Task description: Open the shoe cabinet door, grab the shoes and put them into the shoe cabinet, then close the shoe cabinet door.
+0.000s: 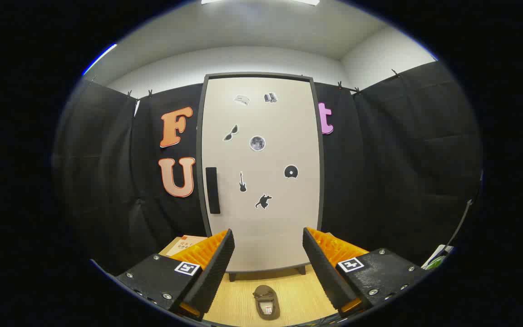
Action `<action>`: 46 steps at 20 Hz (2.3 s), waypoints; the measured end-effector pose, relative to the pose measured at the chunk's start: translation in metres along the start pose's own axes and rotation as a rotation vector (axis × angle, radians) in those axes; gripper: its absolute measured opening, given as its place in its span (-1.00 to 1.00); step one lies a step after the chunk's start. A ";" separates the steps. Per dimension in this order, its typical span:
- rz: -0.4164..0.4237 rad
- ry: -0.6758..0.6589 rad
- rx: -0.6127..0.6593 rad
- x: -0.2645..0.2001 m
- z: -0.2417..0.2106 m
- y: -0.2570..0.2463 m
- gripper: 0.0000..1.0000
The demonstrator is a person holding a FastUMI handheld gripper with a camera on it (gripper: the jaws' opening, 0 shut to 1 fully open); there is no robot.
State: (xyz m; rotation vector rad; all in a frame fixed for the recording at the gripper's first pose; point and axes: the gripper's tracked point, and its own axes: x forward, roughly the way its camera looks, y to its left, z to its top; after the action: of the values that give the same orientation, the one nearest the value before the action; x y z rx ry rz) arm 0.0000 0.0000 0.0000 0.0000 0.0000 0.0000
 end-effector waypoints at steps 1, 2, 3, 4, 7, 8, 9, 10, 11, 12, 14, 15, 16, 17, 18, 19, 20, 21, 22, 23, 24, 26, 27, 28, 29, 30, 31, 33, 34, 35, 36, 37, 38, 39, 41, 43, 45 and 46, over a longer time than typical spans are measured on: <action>-0.002 -0.002 -0.006 0.001 0.001 0.002 0.90; -0.003 -0.002 -0.012 0.002 0.002 0.002 0.89; -0.004 0.001 -0.012 0.001 0.002 0.003 0.89; -0.003 -0.001 -0.007 0.001 0.002 0.003 0.89; -0.001 -0.001 -0.001 0.001 0.002 0.005 0.89; -0.002 0.000 -0.004 0.001 0.002 0.005 0.89; 0.006 -0.002 -0.005 0.000 0.003 0.007 0.89; 0.010 -0.003 -0.006 0.001 0.003 0.007 0.89; 0.007 -0.002 -0.008 0.001 0.003 0.006 0.89; 0.005 0.001 -0.013 0.001 0.001 0.006 0.89; 0.005 0.012 -0.013 0.000 0.000 0.007 0.89; 0.006 0.015 -0.009 0.000 0.000 0.007 0.89; 0.007 0.017 -0.005 0.000 0.001 0.008 0.89; 0.007 0.019 -0.001 0.000 0.001 0.008 0.89; 0.009 0.021 0.000 0.001 0.001 0.009 0.89; 0.013 0.025 0.003 0.000 0.001 0.010 0.89; 0.014 0.027 0.003 0.000 0.002 0.010 0.90; 0.012 0.028 0.004 0.000 0.002 0.010 0.89; 0.015 0.029 0.005 0.000 0.002 0.011 0.89; 0.018 0.027 0.008 0.001 0.003 0.012 0.90; 0.022 0.025 0.011 0.001 0.004 0.013 0.90; 0.034 0.028 0.016 0.004 0.003 0.020 0.89; 0.042 0.031 0.015 0.007 0.003 0.024 0.89; 0.050 0.036 0.014 0.015 0.003 0.034 0.89; 0.060 0.036 0.013 0.022 0.004 0.042 0.89; 0.067 0.041 0.011 0.027 0.003 0.047 0.89; 0.074 0.047 0.009 0.033 0.002 0.051 0.89; 0.087 0.040 0.005 0.044 0.006 0.058 0.89; 0.098 0.040 0.005 0.052 0.008 0.063 0.90; 0.111 0.040 0.006 0.060 0.009 0.070 0.90; 0.124 0.038 0.006 0.069 0.011 0.077 0.89; 0.132 0.036 0.003 0.078 0.012 0.082 0.89; 0.140 0.033 0.000 0.088 0.015 0.087 0.89; 0.152 0.032 -0.001 0.097 0.016 0.095 0.89; 0.171 0.034 -0.010 0.116 0.017 0.106 0.89; 0.187 0.036 -0.014 0.134 0.018 0.117 0.90; 0.209 0.036 -0.001 0.150 0.019 0.129 0.90; 0.219 0.041 0.003 0.158 0.019 0.134 0.90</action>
State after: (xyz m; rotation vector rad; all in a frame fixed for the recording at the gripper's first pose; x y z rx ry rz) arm 0.1578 0.1338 0.0186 0.0029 0.0409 0.2185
